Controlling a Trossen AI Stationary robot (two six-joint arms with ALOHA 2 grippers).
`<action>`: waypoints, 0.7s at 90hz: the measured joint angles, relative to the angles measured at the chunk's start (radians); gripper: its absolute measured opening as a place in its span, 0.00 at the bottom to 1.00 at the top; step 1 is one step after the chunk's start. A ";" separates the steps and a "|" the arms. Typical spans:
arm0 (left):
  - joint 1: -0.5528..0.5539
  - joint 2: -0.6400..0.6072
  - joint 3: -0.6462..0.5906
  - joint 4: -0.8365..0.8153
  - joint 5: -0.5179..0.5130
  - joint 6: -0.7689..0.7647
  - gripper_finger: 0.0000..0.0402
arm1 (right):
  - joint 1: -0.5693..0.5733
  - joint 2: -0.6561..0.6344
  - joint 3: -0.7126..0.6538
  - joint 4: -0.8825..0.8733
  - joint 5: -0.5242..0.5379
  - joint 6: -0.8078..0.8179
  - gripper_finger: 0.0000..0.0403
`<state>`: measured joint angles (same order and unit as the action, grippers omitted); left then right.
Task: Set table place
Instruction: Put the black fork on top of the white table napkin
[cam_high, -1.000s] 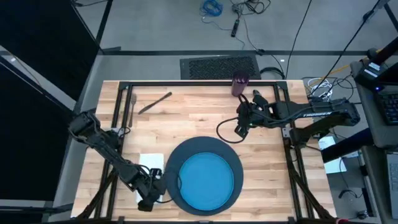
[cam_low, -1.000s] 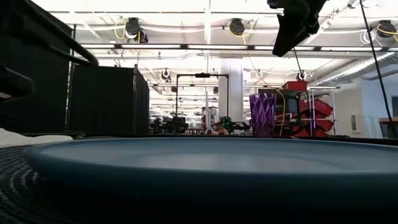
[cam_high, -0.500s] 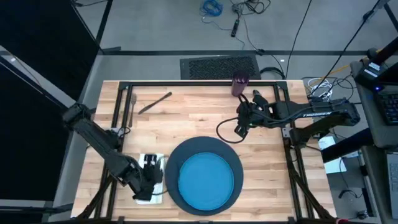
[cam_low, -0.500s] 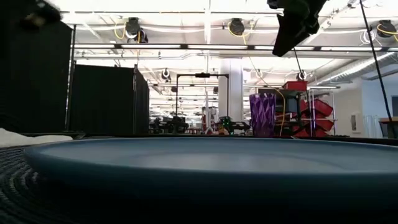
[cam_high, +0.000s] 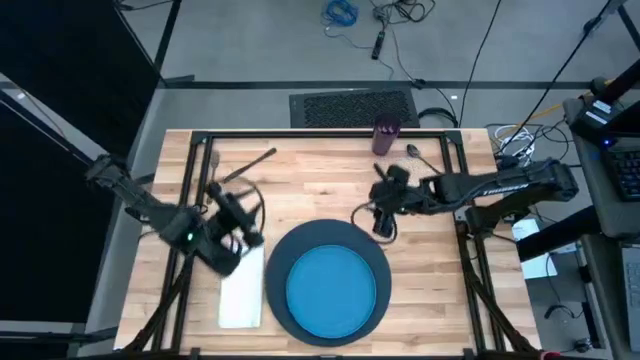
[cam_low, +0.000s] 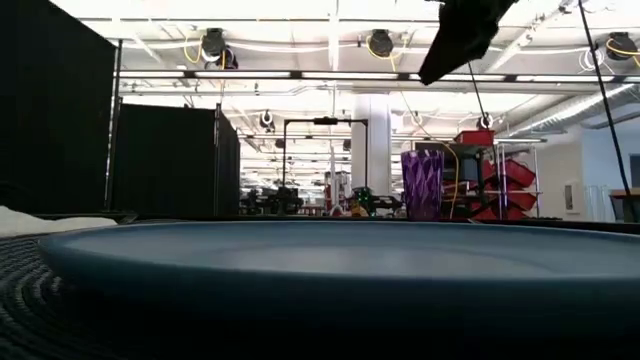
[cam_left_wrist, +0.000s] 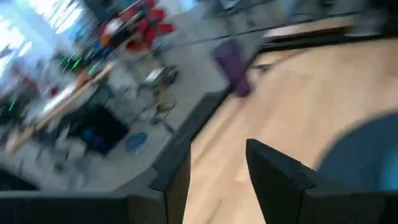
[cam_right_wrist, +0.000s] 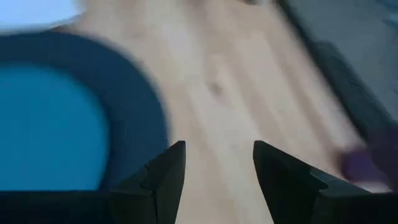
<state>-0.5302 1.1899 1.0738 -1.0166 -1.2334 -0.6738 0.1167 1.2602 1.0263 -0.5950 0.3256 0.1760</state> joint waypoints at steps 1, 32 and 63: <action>0.011 -0.005 -0.006 0.000 0.001 -0.002 0.35 | 0.002 0.000 -0.013 0.024 -0.011 -0.013 0.44; 0.534 -0.184 -0.058 0.007 0.274 0.057 0.35 | -0.010 0.001 -0.229 0.480 -0.118 -0.114 0.44; 1.238 -0.157 -0.058 0.146 0.796 0.345 0.35 | -0.112 0.004 -0.229 0.511 -0.117 -0.186 0.44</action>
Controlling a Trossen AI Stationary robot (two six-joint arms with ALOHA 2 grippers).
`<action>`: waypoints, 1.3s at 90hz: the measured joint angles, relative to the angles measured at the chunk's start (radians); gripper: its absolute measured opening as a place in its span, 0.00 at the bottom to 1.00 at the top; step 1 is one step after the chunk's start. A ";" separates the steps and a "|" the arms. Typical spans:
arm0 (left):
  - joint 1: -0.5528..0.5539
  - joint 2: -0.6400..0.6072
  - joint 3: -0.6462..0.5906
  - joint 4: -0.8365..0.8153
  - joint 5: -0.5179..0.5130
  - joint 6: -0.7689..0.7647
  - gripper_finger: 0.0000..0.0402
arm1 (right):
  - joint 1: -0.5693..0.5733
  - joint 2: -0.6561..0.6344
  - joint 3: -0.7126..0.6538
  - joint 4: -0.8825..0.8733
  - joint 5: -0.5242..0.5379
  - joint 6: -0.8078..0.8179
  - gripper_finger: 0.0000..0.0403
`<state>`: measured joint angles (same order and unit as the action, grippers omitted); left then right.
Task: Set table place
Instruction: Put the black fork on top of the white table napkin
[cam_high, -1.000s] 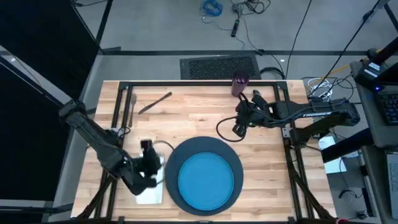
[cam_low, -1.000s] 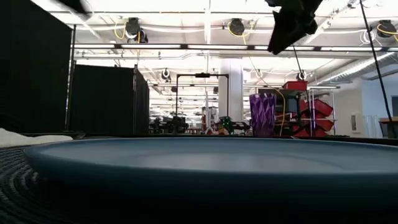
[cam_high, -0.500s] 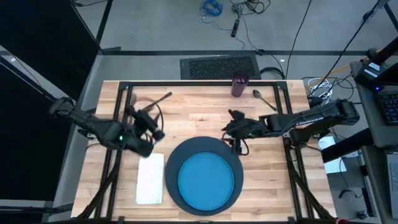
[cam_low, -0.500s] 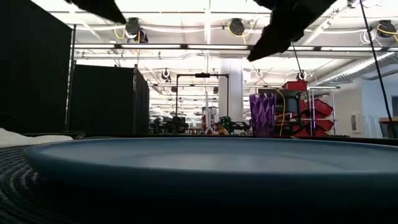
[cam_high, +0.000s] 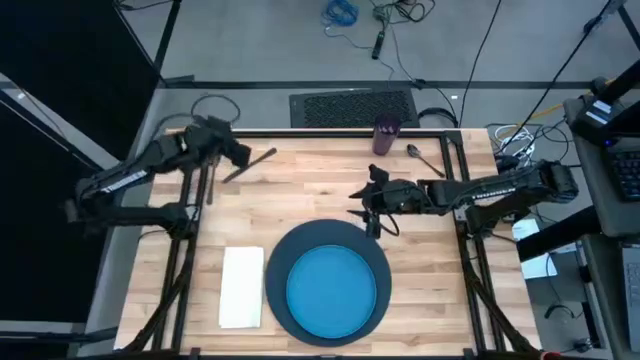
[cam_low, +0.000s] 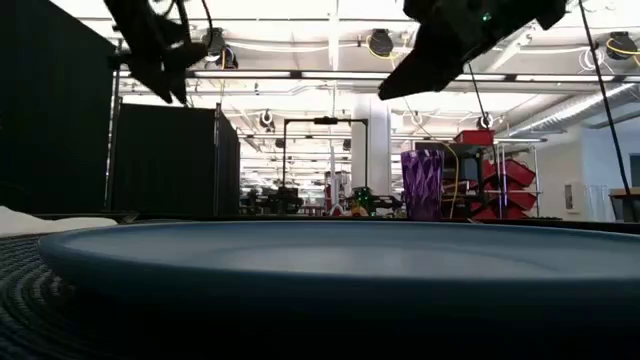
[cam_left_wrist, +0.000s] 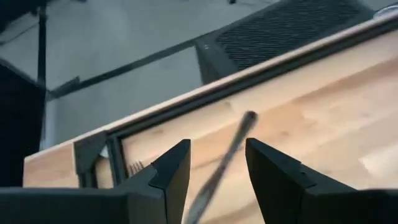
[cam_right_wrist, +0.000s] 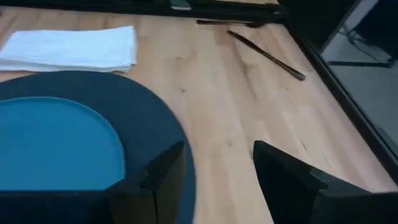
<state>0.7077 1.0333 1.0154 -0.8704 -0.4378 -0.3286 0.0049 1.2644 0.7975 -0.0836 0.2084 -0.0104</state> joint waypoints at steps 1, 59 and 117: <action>0.020 0.008 0.000 0.002 0.004 0.004 0.34 | -0.001 0.001 0.000 -0.001 0.000 0.003 0.44; 0.328 0.316 0.025 -0.102 0.330 0.015 0.31 | 0.071 0.072 0.000 -0.128 -0.053 0.099 0.44; 0.208 0.321 -0.224 -0.143 0.237 -0.119 0.22 | 0.078 0.071 0.000 -0.136 -0.056 0.061 0.44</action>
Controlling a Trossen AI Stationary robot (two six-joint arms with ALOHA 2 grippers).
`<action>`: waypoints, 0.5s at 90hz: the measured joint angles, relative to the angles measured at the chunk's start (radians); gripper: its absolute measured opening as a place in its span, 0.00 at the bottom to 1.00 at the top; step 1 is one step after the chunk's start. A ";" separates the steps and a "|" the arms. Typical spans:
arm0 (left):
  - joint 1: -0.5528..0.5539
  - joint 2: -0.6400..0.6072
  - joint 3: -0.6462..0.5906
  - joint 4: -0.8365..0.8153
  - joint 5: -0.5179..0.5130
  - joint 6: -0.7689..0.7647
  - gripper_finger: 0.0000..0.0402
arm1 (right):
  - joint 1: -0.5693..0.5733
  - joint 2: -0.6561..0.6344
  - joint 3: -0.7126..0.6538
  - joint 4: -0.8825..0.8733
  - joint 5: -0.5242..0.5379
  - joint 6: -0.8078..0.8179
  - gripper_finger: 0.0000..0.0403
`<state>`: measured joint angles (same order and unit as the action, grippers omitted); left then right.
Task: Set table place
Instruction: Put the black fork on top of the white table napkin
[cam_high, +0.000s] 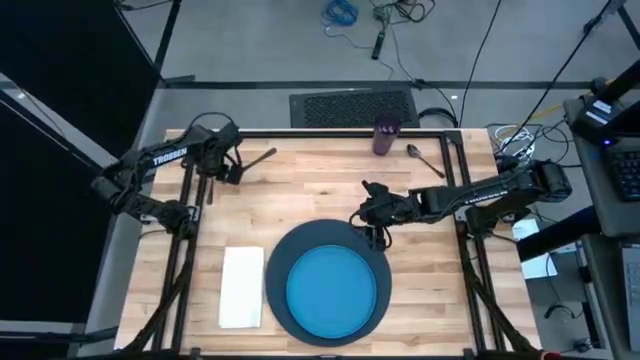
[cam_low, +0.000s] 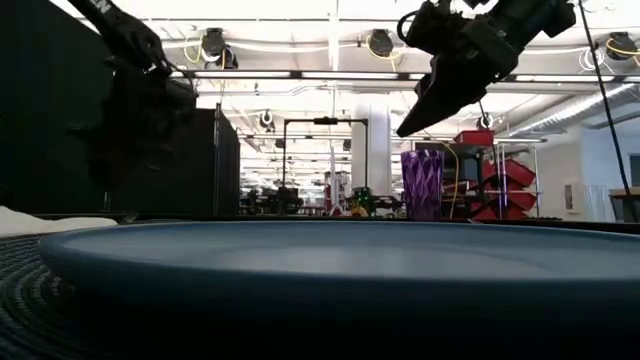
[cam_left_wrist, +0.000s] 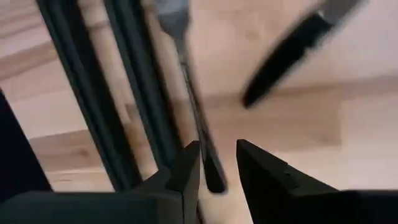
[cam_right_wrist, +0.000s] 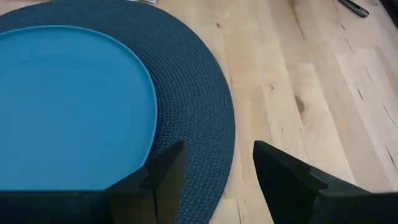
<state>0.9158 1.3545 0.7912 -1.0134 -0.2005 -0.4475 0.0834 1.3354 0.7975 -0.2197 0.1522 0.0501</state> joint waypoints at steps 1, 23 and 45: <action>0.000 0.000 -0.004 0.015 0.000 -0.002 0.22 | 0.000 0.000 0.000 0.000 0.000 0.001 0.44; 0.047 0.000 -0.064 0.185 -0.009 -0.024 0.22 | 0.004 0.000 0.000 0.000 -0.002 0.009 0.44; 0.099 0.000 -0.103 0.154 -0.082 -0.045 0.22 | 0.004 0.000 0.000 -0.006 -0.002 0.012 0.44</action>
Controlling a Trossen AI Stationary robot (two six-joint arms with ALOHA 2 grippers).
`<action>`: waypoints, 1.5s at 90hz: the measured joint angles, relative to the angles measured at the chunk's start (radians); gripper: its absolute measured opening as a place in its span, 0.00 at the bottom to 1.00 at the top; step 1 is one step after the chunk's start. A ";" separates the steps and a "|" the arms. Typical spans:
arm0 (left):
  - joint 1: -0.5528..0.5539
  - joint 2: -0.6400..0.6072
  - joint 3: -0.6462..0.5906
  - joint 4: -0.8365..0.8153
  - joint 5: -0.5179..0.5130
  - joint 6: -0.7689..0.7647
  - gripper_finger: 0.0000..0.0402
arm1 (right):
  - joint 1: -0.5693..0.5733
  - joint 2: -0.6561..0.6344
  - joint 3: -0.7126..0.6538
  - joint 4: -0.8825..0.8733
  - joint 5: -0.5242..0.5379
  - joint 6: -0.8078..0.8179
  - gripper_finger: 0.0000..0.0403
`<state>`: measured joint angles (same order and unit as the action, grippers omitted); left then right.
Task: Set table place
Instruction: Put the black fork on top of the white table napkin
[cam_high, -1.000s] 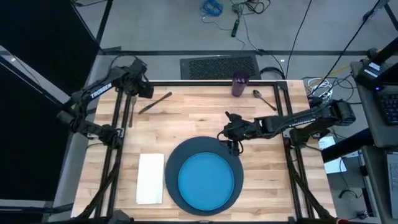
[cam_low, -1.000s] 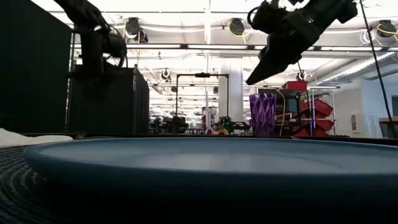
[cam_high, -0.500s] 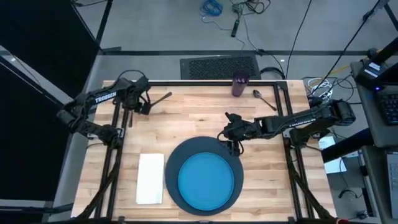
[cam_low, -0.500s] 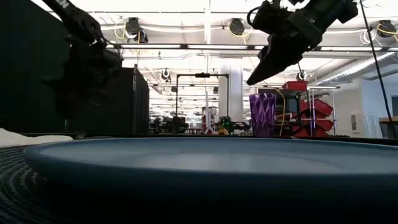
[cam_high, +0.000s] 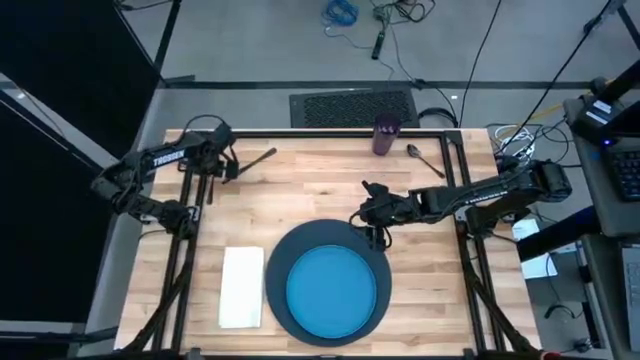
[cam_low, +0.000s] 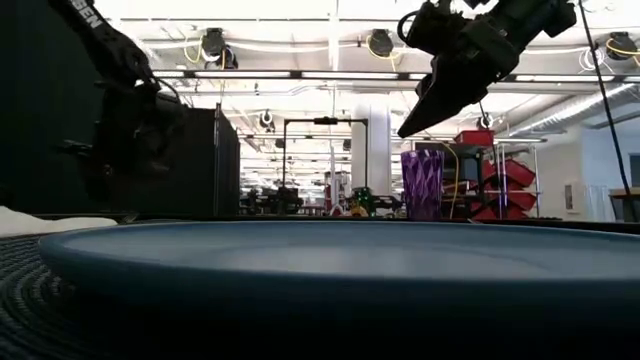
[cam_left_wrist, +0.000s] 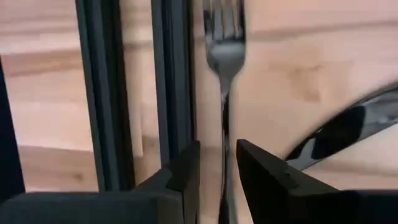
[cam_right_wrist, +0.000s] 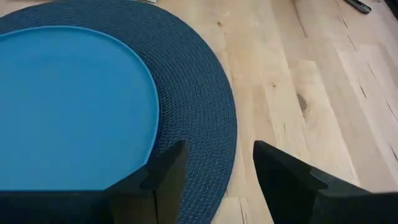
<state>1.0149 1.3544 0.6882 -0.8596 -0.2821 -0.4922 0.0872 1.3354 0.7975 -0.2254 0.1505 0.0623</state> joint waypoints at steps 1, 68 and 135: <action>0.000 0.000 -0.002 0.003 0.000 0.000 0.22 | 0.000 0.000 0.000 0.000 0.000 0.000 0.44; 0.037 0.010 -0.044 0.103 0.074 0.015 0.22 | 0.000 0.000 0.000 -0.004 0.000 -0.003 0.44; 0.065 0.146 -0.034 0.155 0.113 0.125 0.16 | 0.000 0.000 0.000 -0.035 0.001 0.000 0.44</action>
<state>1.0798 1.5004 0.6540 -0.7049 -0.1693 -0.3673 0.0872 1.3350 0.7975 -0.2603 0.1513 0.0628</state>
